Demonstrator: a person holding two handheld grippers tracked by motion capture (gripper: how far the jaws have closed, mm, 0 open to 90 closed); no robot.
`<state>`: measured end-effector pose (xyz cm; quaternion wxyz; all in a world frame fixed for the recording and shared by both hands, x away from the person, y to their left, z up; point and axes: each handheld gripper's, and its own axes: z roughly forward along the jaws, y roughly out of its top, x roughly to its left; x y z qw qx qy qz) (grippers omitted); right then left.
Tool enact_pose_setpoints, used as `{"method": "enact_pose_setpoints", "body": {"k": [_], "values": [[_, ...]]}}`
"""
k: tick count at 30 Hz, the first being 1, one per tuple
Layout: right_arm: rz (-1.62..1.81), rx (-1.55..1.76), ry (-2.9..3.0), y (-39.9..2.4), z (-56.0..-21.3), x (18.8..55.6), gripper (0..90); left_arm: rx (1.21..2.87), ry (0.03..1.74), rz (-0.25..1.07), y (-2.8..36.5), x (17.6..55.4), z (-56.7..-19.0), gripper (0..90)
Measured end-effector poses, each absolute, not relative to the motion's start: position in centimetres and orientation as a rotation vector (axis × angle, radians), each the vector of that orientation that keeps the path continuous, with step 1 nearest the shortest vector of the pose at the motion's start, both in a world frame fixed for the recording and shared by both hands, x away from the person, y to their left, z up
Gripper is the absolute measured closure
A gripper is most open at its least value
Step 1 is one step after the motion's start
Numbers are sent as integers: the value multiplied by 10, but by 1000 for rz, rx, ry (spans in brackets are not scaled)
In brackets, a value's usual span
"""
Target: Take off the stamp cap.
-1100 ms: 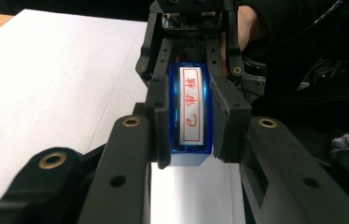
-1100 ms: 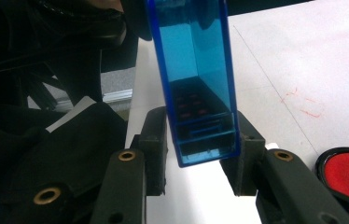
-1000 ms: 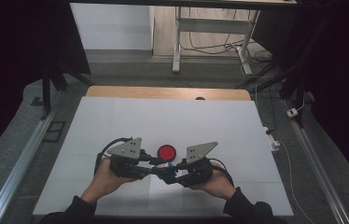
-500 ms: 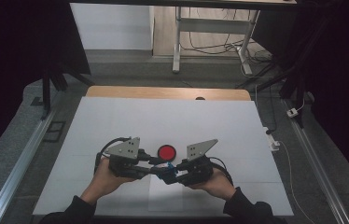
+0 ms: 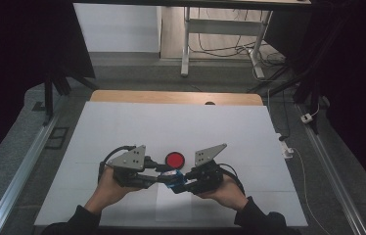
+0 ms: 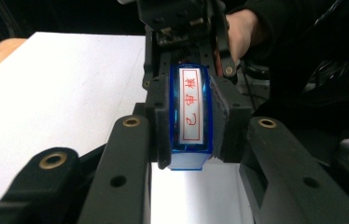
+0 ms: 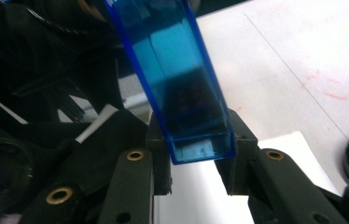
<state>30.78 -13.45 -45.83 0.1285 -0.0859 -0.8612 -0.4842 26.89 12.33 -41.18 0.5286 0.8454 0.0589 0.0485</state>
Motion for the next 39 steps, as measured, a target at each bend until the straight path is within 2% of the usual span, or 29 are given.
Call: {"method": "enact_pose_setpoints", "body": {"k": [12, 39], "values": [[-1412, -217, -2666, -136, -458, 299, 696, 2007, 242, 114, 129, 272, -412, 706], [-1414, -448, -2923, -167, -449, 277, 695, 2095, 489, 129, 123, 277, -419, 704]]}}
